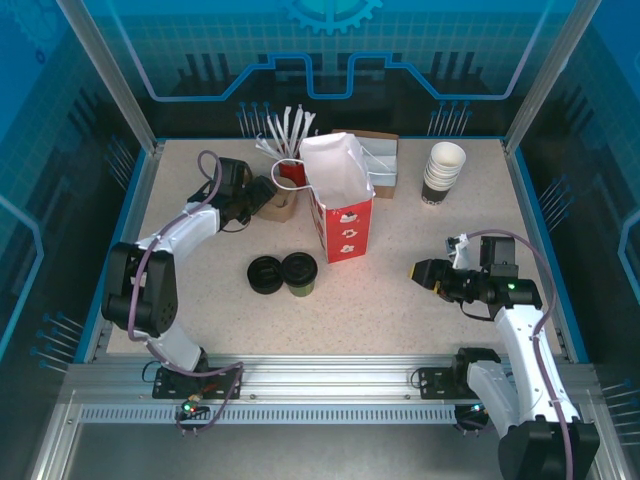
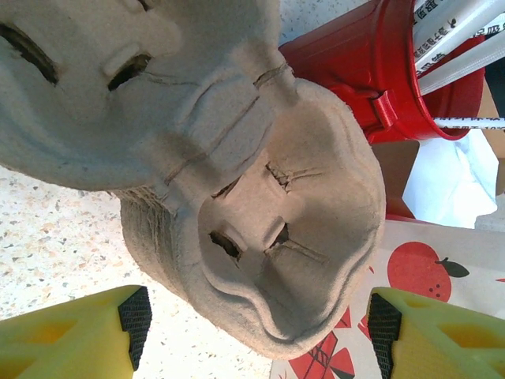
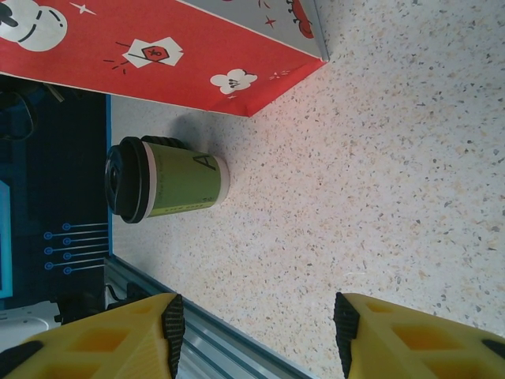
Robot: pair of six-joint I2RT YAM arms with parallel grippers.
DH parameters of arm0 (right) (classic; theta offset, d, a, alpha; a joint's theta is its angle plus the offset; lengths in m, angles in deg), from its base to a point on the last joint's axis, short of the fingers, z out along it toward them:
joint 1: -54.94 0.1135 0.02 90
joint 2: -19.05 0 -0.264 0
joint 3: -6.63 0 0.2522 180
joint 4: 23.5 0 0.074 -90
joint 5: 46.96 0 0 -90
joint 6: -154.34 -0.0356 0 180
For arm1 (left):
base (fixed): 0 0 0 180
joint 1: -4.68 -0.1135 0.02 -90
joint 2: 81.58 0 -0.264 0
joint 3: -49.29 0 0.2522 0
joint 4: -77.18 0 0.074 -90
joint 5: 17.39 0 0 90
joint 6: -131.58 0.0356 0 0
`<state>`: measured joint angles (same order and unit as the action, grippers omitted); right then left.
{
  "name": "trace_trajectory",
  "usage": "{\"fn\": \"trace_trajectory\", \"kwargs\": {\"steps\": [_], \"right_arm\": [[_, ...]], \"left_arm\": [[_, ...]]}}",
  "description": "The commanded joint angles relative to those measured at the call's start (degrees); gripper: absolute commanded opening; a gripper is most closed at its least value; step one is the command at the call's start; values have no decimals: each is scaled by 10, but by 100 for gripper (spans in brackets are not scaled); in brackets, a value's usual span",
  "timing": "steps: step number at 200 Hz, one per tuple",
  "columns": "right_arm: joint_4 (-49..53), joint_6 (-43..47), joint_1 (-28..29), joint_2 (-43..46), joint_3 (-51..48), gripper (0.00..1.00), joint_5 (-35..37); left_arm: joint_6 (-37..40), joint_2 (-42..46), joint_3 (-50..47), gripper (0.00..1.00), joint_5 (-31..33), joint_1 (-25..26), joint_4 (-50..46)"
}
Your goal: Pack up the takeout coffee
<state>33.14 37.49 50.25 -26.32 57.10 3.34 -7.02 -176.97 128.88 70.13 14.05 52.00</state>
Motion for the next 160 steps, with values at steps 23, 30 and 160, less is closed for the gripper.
{"fn": "trace_trajectory", "kwargs": {"steps": [23,30,160], "right_arm": [[8,11,-14,-3,-1,56,-21],[8,11,-13,-3,-1,56,-21],[5,13,-21,-6,-4,55,-27]], "left_arm": [[-7,-14,22,73,-20,-9,16],[-7,-15,22,73,-22,-9,17],[-29,-16,17,70,-36,-10,52]]}}
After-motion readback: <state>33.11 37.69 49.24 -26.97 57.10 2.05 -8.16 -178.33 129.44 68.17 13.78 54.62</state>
